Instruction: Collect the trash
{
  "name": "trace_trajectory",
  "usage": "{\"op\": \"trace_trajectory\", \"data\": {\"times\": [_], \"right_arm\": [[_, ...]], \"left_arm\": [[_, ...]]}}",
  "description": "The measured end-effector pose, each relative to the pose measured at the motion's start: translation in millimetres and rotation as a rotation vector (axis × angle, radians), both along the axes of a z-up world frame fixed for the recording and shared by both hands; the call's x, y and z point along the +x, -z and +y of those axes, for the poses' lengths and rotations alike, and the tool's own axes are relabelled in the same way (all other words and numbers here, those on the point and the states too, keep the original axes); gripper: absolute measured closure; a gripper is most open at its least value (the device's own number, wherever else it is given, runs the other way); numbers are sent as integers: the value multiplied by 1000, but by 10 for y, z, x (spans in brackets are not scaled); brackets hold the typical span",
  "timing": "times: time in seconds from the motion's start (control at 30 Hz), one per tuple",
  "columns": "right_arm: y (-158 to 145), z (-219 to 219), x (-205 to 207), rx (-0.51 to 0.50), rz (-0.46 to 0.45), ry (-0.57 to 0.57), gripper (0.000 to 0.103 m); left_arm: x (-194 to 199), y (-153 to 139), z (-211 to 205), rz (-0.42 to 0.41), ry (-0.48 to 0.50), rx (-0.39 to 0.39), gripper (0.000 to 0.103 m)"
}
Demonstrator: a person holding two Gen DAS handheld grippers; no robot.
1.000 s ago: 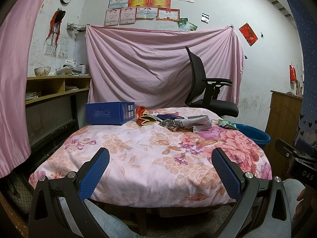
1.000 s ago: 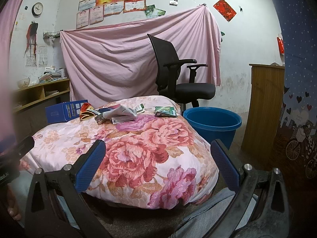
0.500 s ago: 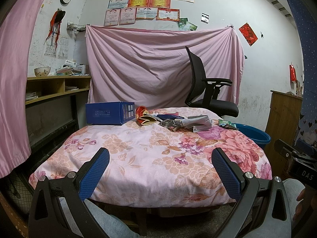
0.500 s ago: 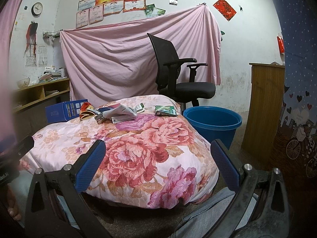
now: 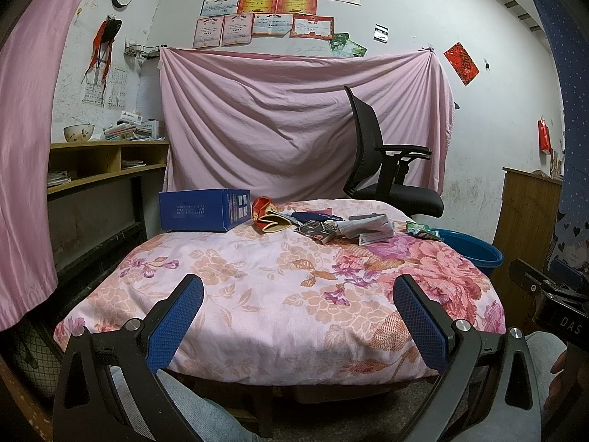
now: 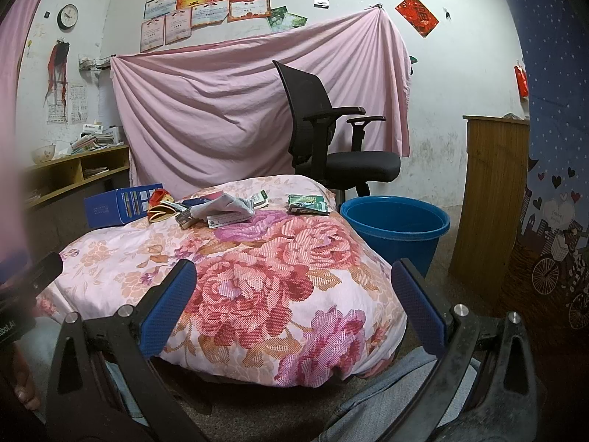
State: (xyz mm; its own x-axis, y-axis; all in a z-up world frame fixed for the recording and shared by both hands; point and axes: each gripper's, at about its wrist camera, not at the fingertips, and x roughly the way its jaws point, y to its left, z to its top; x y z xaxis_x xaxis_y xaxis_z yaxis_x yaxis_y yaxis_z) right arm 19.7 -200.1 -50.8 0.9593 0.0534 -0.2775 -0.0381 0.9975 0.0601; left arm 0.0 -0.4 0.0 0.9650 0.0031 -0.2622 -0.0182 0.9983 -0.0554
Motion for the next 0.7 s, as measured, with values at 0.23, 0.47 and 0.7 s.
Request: {"op": "trace_trajectory", "data": {"times": [0.23, 0.47, 0.7], "right_arm": [[-4, -4, 3, 1, 2, 0, 0], [0, -3, 6, 1, 3, 0, 0], [37, 37, 16, -4, 23, 4, 0]], "left_arm": [[0, 0, 0, 0, 0, 0, 2], [0, 0, 0, 1, 0, -1, 2], [43, 15, 46, 29, -14, -28, 2]]}}
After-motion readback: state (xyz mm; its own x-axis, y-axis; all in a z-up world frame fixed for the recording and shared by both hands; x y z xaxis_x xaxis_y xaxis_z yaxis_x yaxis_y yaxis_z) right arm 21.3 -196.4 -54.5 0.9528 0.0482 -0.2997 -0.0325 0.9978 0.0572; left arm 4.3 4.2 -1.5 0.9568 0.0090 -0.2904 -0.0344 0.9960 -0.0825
